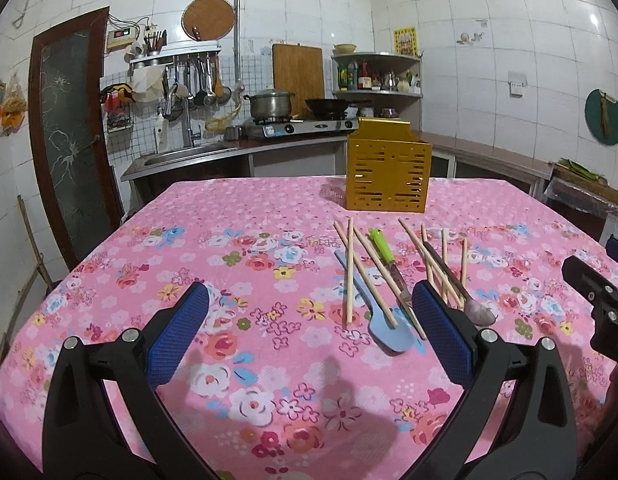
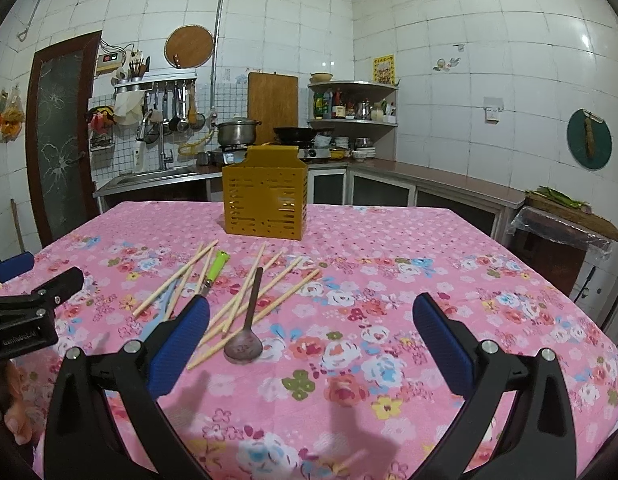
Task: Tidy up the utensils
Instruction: 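Lower the left tool onto a wooden chopstick and close it while the right tool grasps another chopstick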
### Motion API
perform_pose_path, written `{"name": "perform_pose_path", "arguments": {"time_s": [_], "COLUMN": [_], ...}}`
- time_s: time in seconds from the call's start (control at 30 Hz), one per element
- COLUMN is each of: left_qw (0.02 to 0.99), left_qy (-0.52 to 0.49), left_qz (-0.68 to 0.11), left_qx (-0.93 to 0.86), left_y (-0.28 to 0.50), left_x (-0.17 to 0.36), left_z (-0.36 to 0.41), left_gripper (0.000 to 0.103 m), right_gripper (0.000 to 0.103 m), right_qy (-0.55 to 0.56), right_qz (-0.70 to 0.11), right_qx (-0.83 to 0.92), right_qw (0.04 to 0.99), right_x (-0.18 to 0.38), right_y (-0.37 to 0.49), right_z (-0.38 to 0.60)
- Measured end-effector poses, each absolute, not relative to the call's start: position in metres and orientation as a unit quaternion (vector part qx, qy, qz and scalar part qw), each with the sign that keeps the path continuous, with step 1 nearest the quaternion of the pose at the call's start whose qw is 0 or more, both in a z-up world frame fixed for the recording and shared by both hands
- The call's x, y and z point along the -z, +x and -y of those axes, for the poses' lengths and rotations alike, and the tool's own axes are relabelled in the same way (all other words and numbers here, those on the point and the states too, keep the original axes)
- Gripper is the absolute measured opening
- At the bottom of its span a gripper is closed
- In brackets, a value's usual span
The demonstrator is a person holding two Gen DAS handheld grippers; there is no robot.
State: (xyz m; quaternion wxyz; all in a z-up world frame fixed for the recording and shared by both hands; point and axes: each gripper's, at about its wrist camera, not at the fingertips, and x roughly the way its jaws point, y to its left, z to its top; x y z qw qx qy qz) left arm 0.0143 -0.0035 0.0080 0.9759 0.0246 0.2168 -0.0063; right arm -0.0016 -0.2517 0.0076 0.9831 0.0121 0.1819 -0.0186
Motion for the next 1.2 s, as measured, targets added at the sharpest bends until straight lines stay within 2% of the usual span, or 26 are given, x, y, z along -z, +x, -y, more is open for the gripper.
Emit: {"name": "perform_pose_path", "arguments": {"time_s": [0.33, 0.6, 1.0, 1.1, 1.13, 1.2], "left_qw": [0.965, 0.938, 0.915, 0.908, 0.906, 0.904], "left_qy": [0.022, -0.005, 0.001, -0.005, -0.008, -0.009], "left_qz": [-0.261, -0.343, -0.402, -0.417, -0.421, -0.425], "left_qx": [0.009, 0.041, 0.04, 0.042, 0.045, 0.051], "left_y": [0.082, 0.156, 0.221, 0.228, 0.231, 0.235], "left_x": [-0.035, -0.013, 0.022, 0.029, 0.031, 0.031], "left_z": [-0.009, -0.008, 0.005, 0.008, 0.009, 0.012], "left_gripper": [0.098, 0.098, 0.098, 0.096, 0.093, 0.091], "right_gripper": [0.099, 0.099, 0.099, 0.098, 0.096, 0.087], "right_qy": [0.004, -0.024, 0.045, 0.047, 0.051, 0.056], "right_qz": [-0.23, -0.295, -0.405, -0.421, -0.424, -0.432], "right_qx": [0.014, 0.052, 0.064, 0.066, 0.065, 0.063], "right_qw": [0.973, 0.954, 0.911, 0.904, 0.902, 0.898], "right_x": [-0.023, -0.003, 0.039, 0.048, 0.05, 0.053], "right_y": [0.07, 0.138, 0.206, 0.215, 0.217, 0.221], "right_z": [0.251, 0.25, 0.272, 0.271, 0.271, 0.271]}}
